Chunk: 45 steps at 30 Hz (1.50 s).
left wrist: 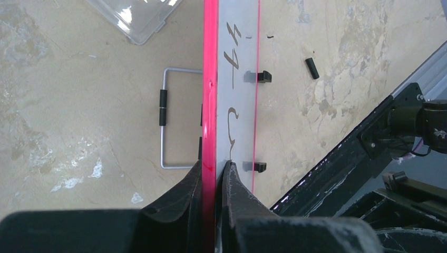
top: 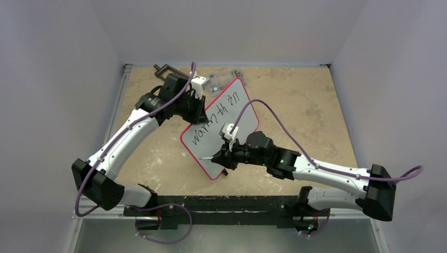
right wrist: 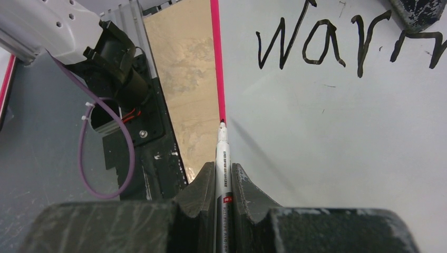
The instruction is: Write a sentence on the whiteboard
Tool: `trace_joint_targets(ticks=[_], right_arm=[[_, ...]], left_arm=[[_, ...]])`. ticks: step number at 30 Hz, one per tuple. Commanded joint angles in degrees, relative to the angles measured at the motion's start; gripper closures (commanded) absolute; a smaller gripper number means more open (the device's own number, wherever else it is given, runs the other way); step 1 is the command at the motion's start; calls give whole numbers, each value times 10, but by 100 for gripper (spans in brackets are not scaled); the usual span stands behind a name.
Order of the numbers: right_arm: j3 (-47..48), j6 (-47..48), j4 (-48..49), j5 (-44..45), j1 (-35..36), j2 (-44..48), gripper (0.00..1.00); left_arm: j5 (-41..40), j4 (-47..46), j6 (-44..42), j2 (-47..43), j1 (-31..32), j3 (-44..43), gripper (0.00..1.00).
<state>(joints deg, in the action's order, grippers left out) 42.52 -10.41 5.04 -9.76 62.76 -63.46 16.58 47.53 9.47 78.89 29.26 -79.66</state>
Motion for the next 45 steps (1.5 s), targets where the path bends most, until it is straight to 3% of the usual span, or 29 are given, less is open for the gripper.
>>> trace_joint_targets(ticks=[1,14,33,45], right_arm=[[39,14,28,24,11,-11,100],[44,13,39,105,17,-30,100],[-21,-18,28,111,17,-24,100],[53,11,-8,187,16,-29,100]], left_arm=[[-210,49,-54,22,-16,7,100],[-210,49,-52,22,-17,6,100],[-203,50,-53,16,-17,4,100],[-203,50,-53,18,-17,5,100]])
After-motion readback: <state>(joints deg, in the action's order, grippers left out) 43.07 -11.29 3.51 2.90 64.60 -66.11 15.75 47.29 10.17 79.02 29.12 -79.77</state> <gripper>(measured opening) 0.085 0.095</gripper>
